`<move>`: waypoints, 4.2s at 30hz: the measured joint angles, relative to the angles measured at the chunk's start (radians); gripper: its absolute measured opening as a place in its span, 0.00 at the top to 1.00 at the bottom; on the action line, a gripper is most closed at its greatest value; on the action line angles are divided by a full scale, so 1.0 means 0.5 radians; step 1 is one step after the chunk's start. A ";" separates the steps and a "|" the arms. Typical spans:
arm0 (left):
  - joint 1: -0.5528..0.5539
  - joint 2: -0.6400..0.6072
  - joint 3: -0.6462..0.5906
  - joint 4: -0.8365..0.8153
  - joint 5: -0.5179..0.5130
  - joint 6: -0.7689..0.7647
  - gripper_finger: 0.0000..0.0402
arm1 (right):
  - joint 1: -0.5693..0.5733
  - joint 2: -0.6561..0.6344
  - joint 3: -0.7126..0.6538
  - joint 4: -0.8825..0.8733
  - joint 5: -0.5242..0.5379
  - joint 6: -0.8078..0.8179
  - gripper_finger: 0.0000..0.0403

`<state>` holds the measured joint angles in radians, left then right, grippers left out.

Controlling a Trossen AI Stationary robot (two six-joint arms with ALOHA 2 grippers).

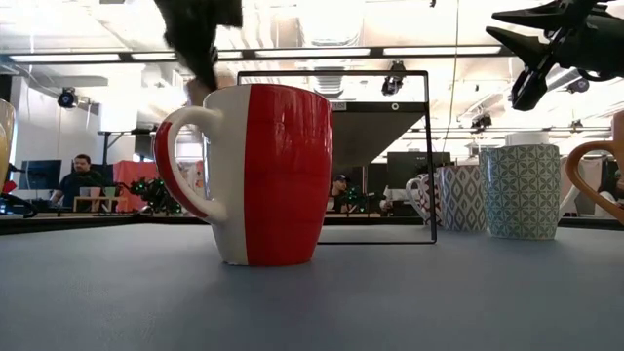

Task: Place coffee mugs
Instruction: Put the yellow patterned mug on the shelf, then put the blue patterned mug on the shelf

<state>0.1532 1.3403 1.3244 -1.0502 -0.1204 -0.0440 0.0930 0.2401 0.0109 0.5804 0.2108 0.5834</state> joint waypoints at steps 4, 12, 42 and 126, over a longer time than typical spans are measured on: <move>0.001 0.032 0.148 -0.027 -0.011 0.090 0.98 | 0.000 0.000 0.001 0.000 0.000 0.000 0.85; 0.004 0.245 0.339 -0.124 -0.119 0.239 0.98 | 0.001 0.000 0.001 -0.001 0.000 -0.001 0.85; 0.173 0.905 1.131 -0.356 -0.215 0.692 0.97 | 0.000 0.000 0.000 0.000 0.001 0.000 0.85; 0.323 -0.305 0.136 0.121 0.171 0.239 0.73 | 0.001 0.000 0.001 -0.001 0.000 0.000 0.85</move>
<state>0.3149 1.1876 1.3922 -0.9896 -0.0347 0.0755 0.0933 0.2401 0.0113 0.5800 0.2108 0.5835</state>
